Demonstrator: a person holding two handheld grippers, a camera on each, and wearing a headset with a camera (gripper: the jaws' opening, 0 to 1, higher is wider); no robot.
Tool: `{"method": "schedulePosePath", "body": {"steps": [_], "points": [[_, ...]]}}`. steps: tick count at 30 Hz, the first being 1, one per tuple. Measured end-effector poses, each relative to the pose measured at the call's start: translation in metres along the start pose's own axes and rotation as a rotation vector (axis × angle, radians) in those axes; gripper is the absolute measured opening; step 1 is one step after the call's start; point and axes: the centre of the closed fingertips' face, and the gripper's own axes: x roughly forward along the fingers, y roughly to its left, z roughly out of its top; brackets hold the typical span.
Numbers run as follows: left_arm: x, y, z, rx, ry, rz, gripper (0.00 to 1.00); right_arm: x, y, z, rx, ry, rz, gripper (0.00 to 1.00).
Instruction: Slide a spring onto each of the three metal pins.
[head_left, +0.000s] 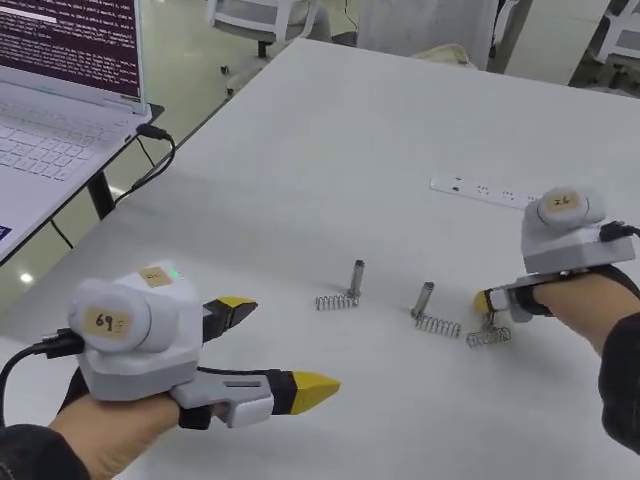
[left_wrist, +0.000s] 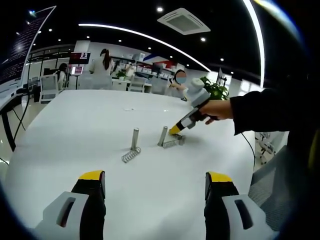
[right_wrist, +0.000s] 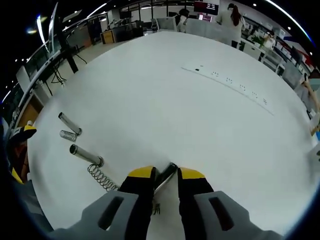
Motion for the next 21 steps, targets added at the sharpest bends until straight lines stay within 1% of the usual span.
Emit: {"method": "schedulePosePath", "body": {"steps": [4, 11, 14, 17, 21], "points": [[0.0001, -0.0009, 0.0001, -0.001, 0.001, -0.002, 0.79, 0.0006, -0.0021, 0.0007, -0.007, 0.016, -0.002, 0.14], [0.0005, -0.0008, -0.0003, -0.001, 0.003, -0.003, 0.78, 0.0017, -0.0035, 0.0010, -0.014, 0.033, -0.010, 0.13], [0.0008, -0.0012, -0.0002, -0.001, 0.004, -0.004, 0.78, 0.0015, -0.0020, 0.0005, -0.038, 0.045, -0.014, 0.13], [0.0004, -0.0006, 0.0003, -0.003, 0.001, -0.003, 0.78, 0.0015, -0.0026, -0.0003, -0.085, 0.049, -0.017, 0.13], [0.0009, -0.0008, -0.0003, -0.002, 0.005, -0.005, 0.78, 0.0007, -0.0019, -0.0009, -0.104, 0.052, -0.011, 0.11]]}}
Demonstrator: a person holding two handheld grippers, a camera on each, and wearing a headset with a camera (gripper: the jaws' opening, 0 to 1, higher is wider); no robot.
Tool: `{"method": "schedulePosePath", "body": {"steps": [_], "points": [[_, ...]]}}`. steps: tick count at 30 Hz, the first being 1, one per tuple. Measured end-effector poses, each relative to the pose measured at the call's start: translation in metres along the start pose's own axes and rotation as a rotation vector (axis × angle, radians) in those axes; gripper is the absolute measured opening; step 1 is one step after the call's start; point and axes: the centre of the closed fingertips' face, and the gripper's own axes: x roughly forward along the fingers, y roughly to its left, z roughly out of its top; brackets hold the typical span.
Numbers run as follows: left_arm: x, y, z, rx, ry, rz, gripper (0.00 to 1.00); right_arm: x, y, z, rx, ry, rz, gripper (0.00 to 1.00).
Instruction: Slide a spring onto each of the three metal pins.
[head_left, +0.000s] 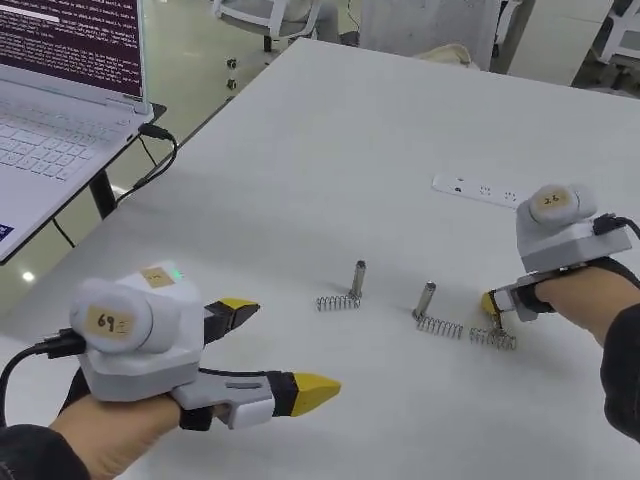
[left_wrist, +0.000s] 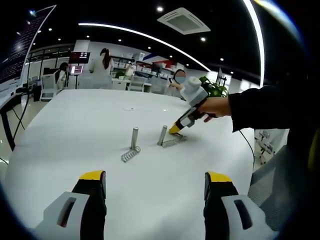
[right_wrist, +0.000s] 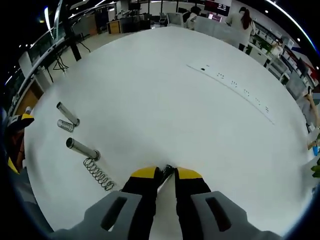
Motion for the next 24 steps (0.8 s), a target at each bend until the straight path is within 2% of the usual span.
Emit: {"method": "schedulePosePath", "body": {"steps": [9, 24], "points": [[0.0009, 0.0001, -0.0018, 0.000, 0.007, -0.002, 0.77, -0.0003, -0.0005, -0.0005, 0.011, 0.011, -0.010, 0.11], [0.0017, -0.0009, 0.0001, 0.005, 0.005, -0.001, 0.76, -0.0054, -0.0008, -0.0080, 0.007, 0.016, 0.018, 0.06]]}}
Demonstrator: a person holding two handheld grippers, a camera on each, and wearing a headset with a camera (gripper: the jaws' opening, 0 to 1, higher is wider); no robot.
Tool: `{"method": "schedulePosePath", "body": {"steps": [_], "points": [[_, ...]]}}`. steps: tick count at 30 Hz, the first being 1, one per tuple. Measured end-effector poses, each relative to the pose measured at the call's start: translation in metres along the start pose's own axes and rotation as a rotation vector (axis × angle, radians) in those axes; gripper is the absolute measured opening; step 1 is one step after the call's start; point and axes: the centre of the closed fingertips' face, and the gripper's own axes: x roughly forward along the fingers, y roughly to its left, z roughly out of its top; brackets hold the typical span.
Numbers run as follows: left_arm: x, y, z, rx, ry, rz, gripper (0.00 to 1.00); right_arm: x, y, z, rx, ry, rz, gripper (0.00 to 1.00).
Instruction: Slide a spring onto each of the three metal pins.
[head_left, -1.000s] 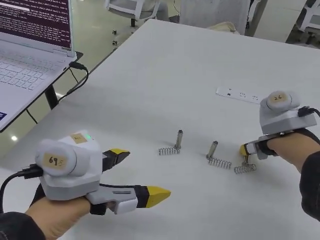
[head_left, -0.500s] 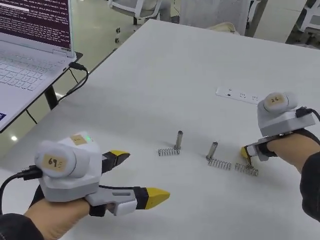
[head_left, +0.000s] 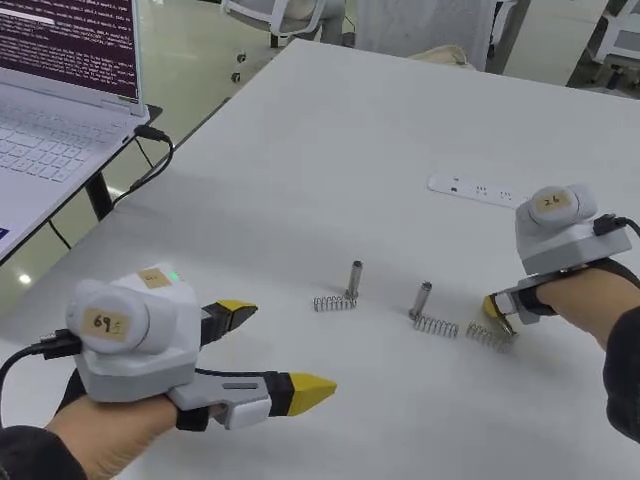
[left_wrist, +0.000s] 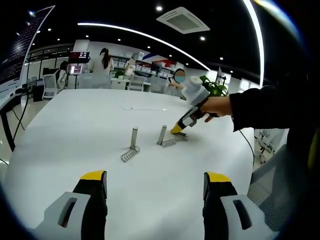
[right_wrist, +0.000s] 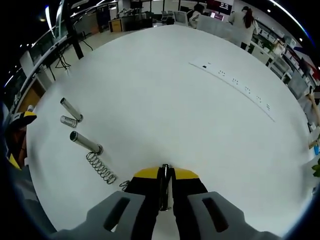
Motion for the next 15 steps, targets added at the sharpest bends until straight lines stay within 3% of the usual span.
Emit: {"method": "schedulePosePath", "body": {"steps": [8, 15], "points": [[0.000, 0.000, 0.001, 0.000, -0.005, -0.001, 0.75, -0.006, 0.000, -0.003, 0.000, -0.003, 0.004, 0.06], [0.000, -0.002, 0.002, 0.004, -0.006, -0.007, 0.75, -0.021, 0.000, 0.002, 0.004, -0.042, 0.001, 0.06]]}}
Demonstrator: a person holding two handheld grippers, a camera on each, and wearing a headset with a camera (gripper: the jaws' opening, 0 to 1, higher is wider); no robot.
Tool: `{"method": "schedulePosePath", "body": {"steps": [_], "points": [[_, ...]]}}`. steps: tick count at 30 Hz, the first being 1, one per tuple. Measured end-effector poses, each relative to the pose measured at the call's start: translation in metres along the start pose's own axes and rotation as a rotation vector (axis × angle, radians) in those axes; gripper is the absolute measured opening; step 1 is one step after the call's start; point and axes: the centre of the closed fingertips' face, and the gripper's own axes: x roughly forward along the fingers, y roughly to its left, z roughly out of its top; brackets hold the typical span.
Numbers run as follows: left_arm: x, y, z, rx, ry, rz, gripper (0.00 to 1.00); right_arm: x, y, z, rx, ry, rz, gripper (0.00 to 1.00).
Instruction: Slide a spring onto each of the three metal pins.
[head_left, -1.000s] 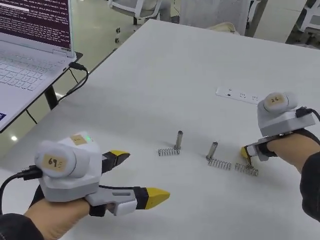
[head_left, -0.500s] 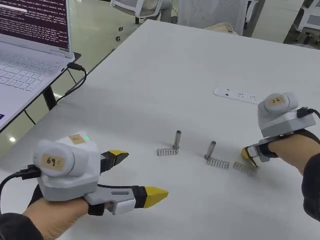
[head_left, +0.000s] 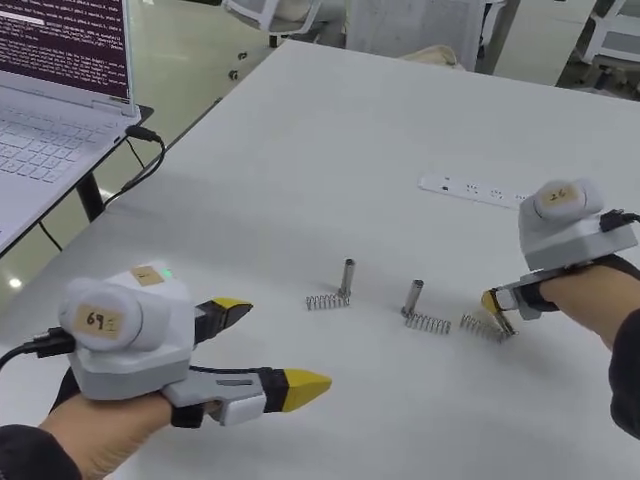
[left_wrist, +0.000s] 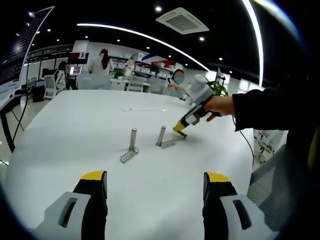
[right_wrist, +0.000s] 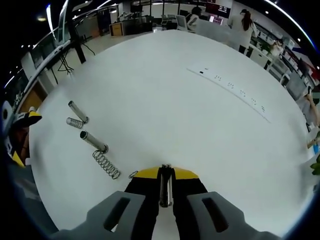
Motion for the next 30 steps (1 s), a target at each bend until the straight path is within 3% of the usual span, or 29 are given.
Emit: {"method": "schedulePosePath", "body": {"steps": [14, 30], "points": [[-0.002, -0.003, 0.004, 0.013, -0.010, -0.008, 0.75, -0.024, 0.000, -0.002, 0.020, -0.058, -0.016, 0.06], [-0.003, -0.009, 0.010, 0.043, -0.016, -0.021, 0.75, -0.044, 0.000, -0.018, 0.063, -0.087, -0.030, 0.06]]}}
